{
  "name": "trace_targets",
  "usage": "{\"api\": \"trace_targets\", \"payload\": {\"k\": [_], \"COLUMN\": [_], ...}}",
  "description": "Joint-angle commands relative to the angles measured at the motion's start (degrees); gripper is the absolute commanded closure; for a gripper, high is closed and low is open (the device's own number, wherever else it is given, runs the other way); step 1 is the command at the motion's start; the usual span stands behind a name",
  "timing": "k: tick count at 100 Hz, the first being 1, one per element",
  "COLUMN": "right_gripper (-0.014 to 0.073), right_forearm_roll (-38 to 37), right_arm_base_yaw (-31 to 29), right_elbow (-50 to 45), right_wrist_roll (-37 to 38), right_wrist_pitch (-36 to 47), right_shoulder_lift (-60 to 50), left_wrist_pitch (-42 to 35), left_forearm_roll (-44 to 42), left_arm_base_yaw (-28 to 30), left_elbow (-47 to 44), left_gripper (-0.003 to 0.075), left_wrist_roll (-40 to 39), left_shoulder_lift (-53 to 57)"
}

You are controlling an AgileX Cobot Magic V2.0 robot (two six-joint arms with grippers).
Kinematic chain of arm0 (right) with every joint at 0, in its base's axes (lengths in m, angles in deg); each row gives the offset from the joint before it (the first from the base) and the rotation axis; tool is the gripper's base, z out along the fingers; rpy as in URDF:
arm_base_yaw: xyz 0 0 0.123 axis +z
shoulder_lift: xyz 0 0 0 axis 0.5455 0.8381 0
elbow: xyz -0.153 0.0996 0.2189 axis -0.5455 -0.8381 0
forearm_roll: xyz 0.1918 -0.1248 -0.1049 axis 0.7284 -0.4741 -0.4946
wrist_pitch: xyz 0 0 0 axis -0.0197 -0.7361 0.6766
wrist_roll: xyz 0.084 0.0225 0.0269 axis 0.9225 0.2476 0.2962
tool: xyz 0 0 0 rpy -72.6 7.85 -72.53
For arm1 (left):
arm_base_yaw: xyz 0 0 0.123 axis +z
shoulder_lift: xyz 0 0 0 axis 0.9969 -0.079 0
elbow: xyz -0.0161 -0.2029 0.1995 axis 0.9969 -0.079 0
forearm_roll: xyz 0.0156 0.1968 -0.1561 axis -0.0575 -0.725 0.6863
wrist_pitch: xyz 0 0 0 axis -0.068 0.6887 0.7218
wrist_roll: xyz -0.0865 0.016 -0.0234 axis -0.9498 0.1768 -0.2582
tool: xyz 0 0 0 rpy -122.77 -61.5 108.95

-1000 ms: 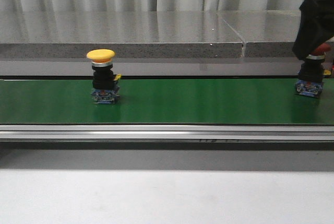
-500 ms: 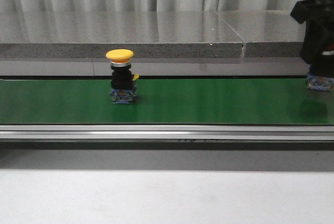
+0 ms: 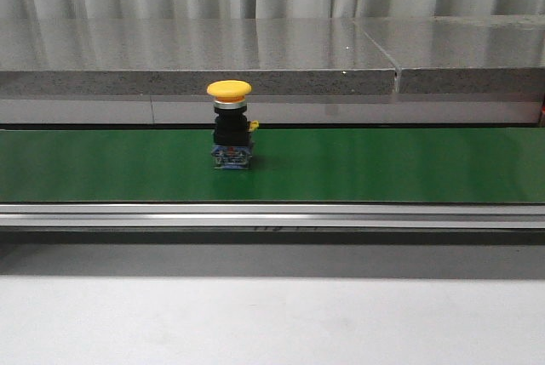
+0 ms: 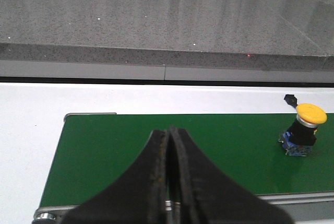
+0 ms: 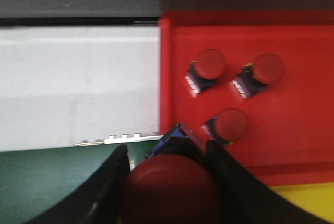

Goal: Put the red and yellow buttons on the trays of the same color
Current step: 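Carry the red button into the red tray and open the right gripper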

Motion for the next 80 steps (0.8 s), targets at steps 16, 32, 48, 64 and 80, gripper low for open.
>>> {"api": "trace_targets", "payload": {"k": [16, 32, 48, 64, 80], "right_gripper": [0.0503, 0.0503, 0.0503, 0.0503, 0.0503], "right_forearm_roll": [4.8, 7.5, 7.5, 7.5, 7.5], "right_arm_base_yaw": [-10.7, -14.5, -15.8, -15.8, -15.8], "right_elbow": [2.2, 2.2, 2.2, 2.2, 2.2], "right_wrist_roll": [-0.4, -0.4, -0.5, -1.5, -1.7], "right_wrist_pitch": [5.1, 7.9, 11.9, 13.7, 15.7], "right_shoulder_lift": [3.4, 7.9, 13.0, 17.8, 21.4], "left_wrist_pitch": [-4.2, -4.2, -4.2, -4.2, -4.2], "left_forearm_roll": [0.4, 0.4, 0.4, 0.4, 0.4], "left_arm_base_yaw": [-0.4, -0.4, -0.4, -0.4, -0.4], "left_elbow": [1.6, 1.6, 1.6, 1.6, 1.6], "left_gripper": [0.0739, 0.0739, 0.0739, 0.0739, 0.0739], "left_wrist_roll": [0.1, 0.1, 0.1, 0.1, 0.1], "left_shoulder_lift": [-0.3, -0.3, -0.3, -0.3, -0.3]}}
